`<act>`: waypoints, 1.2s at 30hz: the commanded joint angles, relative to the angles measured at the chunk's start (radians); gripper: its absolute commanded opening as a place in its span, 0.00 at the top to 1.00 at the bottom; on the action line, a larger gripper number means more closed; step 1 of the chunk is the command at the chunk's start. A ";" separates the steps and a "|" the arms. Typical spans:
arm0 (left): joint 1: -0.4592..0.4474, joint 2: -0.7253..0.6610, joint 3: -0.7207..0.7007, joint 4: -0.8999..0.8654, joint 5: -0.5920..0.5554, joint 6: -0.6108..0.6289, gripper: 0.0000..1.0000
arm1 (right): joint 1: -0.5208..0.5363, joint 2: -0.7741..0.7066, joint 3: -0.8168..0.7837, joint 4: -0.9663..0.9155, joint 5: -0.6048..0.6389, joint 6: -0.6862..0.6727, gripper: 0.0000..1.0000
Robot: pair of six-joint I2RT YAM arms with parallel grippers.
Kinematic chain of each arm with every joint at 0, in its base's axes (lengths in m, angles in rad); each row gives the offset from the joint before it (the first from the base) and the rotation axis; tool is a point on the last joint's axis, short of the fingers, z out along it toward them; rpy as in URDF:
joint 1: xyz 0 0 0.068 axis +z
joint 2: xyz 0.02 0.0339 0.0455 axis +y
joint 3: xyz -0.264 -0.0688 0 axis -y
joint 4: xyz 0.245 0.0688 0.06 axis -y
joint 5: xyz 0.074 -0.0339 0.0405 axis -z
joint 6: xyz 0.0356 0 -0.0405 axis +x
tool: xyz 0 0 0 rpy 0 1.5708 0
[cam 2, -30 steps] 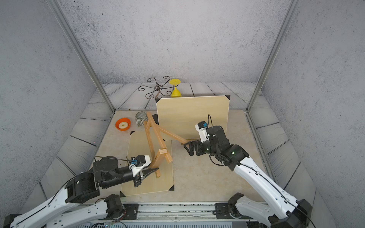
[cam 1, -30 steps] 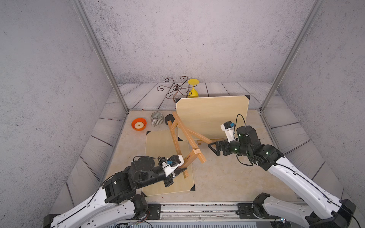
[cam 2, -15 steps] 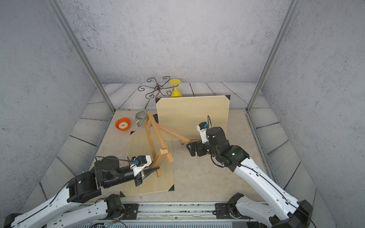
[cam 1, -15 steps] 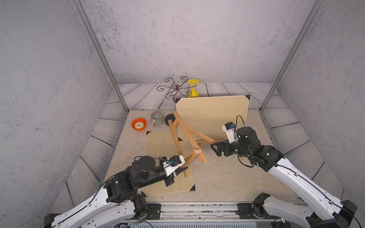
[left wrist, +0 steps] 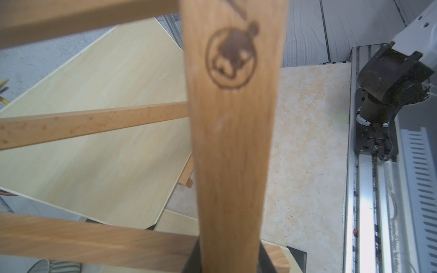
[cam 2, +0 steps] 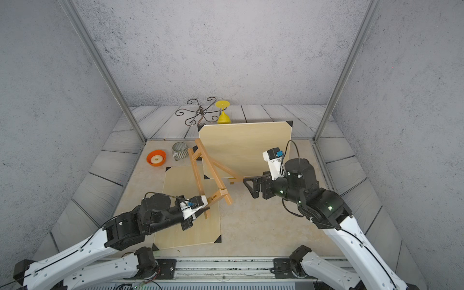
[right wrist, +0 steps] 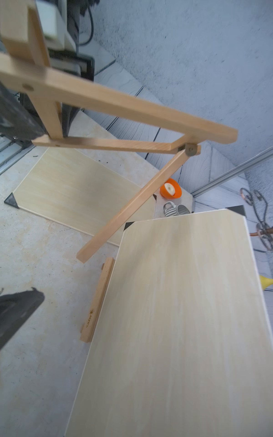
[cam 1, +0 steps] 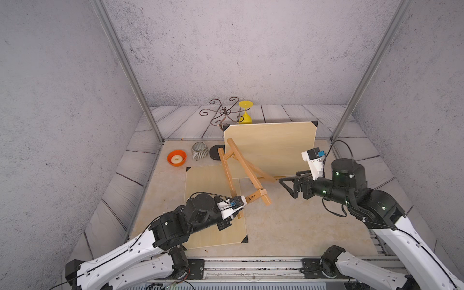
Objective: Assemble the easel
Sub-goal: Unfold the easel.
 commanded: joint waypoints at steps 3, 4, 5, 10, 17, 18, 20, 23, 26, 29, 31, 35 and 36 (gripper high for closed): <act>-0.005 -0.008 -0.034 0.171 -0.010 0.098 1.00 | -0.002 0.046 0.087 -0.019 -0.148 0.090 0.01; -0.006 -0.006 -0.042 0.185 -0.014 0.106 1.00 | -0.002 0.059 0.092 0.006 -0.190 0.114 0.01; -0.005 -0.002 -0.046 0.193 -0.016 0.112 1.00 | -0.002 0.069 0.090 0.027 -0.220 0.135 0.01; -0.005 0.039 -0.035 0.195 -0.016 0.132 1.00 | 0.039 0.153 0.119 0.065 -0.261 0.155 0.01; -0.009 0.066 -0.042 0.209 -0.029 0.151 1.00 | 0.132 0.268 0.171 0.079 -0.170 0.120 0.09; -0.011 0.070 -0.041 0.210 -0.029 0.154 1.00 | 0.144 0.283 0.179 0.086 -0.162 0.113 0.11; -0.010 0.076 -0.040 0.211 -0.031 0.158 1.00 | 0.160 0.309 0.193 0.092 -0.147 0.109 0.16; -0.011 0.085 -0.040 0.214 -0.034 0.165 1.00 | 0.171 0.348 0.211 0.106 -0.137 0.102 0.24; -0.014 0.096 -0.032 0.209 -0.034 0.168 1.00 | 0.182 0.381 0.221 0.113 -0.131 0.091 0.31; -0.013 0.102 -0.032 0.204 -0.036 0.167 1.00 | 0.185 0.412 0.236 0.101 -0.122 0.074 0.40; -0.012 0.102 -0.035 0.203 -0.039 0.164 1.00 | 0.188 0.420 0.241 0.096 -0.113 0.062 0.44; -0.012 0.099 -0.038 0.207 -0.040 0.159 1.00 | 0.188 0.425 0.234 0.095 -0.104 0.045 0.64; -0.013 0.099 -0.040 0.211 -0.040 0.159 1.00 | 0.188 0.425 0.231 0.093 -0.101 0.042 0.68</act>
